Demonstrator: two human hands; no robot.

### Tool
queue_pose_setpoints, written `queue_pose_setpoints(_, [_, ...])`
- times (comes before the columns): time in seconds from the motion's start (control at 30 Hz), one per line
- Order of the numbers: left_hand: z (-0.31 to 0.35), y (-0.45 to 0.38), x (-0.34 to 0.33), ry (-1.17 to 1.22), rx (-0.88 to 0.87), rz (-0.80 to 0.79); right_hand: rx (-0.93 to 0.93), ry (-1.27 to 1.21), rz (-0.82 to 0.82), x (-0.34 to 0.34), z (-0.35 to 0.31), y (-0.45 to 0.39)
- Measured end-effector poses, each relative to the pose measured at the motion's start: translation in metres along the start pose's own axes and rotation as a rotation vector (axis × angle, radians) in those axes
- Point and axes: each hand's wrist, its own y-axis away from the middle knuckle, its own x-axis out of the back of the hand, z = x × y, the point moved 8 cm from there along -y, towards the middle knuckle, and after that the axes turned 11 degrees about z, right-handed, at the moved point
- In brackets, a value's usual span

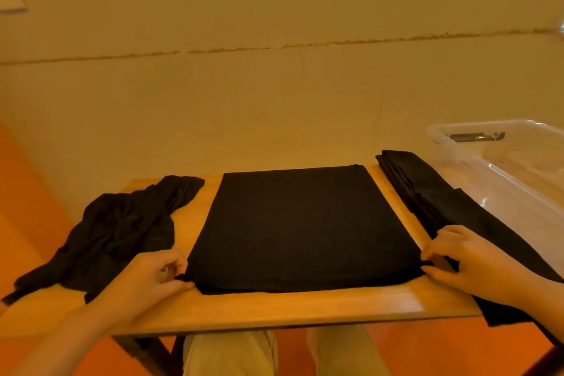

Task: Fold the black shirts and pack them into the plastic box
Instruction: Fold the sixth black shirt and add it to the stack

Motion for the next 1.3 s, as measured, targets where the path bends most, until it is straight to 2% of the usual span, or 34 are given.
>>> queue_pose_setpoints(0.17, [-0.008,0.027,0.002,0.018,0.038,-0.019,-0.013,0.011,-0.061,0.000,-0.012,0.012])
queue_pose_setpoints(0.4, [-0.003,0.036,0.008,0.097,0.110,-0.056,-0.114,-0.174,-0.182,-0.005,-0.017,0.016])
queue_pose_setpoints(0.6, [0.020,0.020,0.006,0.105,0.133,-0.143,-0.165,-0.121,-0.367,-0.009,-0.034,0.002])
queue_pose_setpoints(0.73, [0.027,-0.017,0.003,0.037,0.146,-0.020,-0.183,-0.045,-0.233,-0.011,-0.040,-0.033])
queue_pose_setpoints(0.8, [0.036,-0.044,-0.013,-0.047,0.096,-0.004,-0.167,-0.055,-0.170,-0.024,-0.039,-0.057])
queue_pose_setpoints(0.93, [0.032,-0.101,-0.061,-0.231,0.029,-0.008,-0.222,0.047,-0.153,-0.068,-0.016,-0.107])
queue_pose_setpoints(1.17, [-0.006,-0.155,-0.104,-0.375,0.184,-0.083,-0.470,0.179,-0.148,-0.112,0.039,-0.141])
queue_pose_setpoints(1.3, [-0.036,-0.152,-0.103,-0.452,0.273,-0.155,-0.502,0.246,-0.194,-0.115,0.052,-0.137])
